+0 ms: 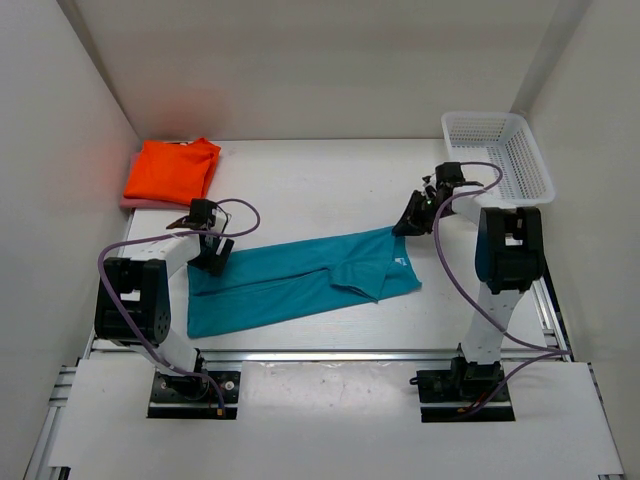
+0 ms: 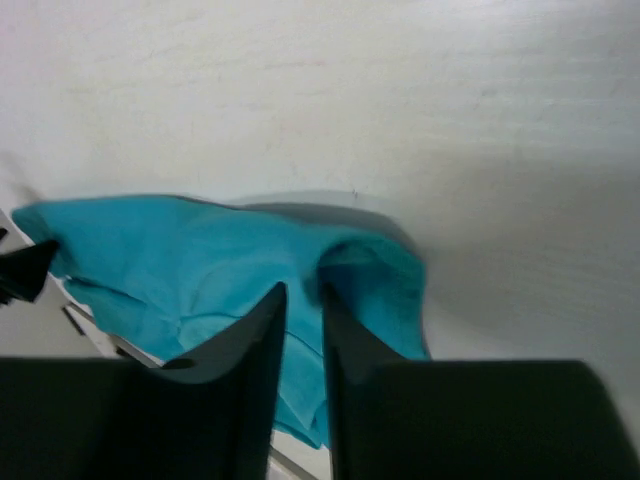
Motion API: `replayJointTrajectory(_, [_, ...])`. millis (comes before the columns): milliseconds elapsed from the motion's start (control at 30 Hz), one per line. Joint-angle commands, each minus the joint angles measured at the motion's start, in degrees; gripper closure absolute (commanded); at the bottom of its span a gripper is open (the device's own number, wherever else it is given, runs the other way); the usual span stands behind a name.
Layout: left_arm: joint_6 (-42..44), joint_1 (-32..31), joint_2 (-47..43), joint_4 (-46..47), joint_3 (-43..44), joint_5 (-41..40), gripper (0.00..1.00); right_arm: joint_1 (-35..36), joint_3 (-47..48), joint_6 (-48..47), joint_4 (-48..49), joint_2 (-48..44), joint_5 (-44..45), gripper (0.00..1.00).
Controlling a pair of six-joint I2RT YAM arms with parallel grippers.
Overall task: Fold and stack the t-shirts
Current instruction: Rotate the tshirt 90 degrees
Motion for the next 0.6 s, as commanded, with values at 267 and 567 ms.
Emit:
replayJointTrajectory(267, [-1.5, 0.3, -3.4, -6.2, 4.7, 2.2, 0.01, 8.2, 13.1, -9.3, -13.4, -4.1, 12.3, 0.66])
replayJointTrajectory(567, [0.5, 2.3, -8.5, -5.3, 5.3, -1.1, 0.02, 8.7, -14.8, -2.7, -13.1, -22.9, 18.0, 0.43])
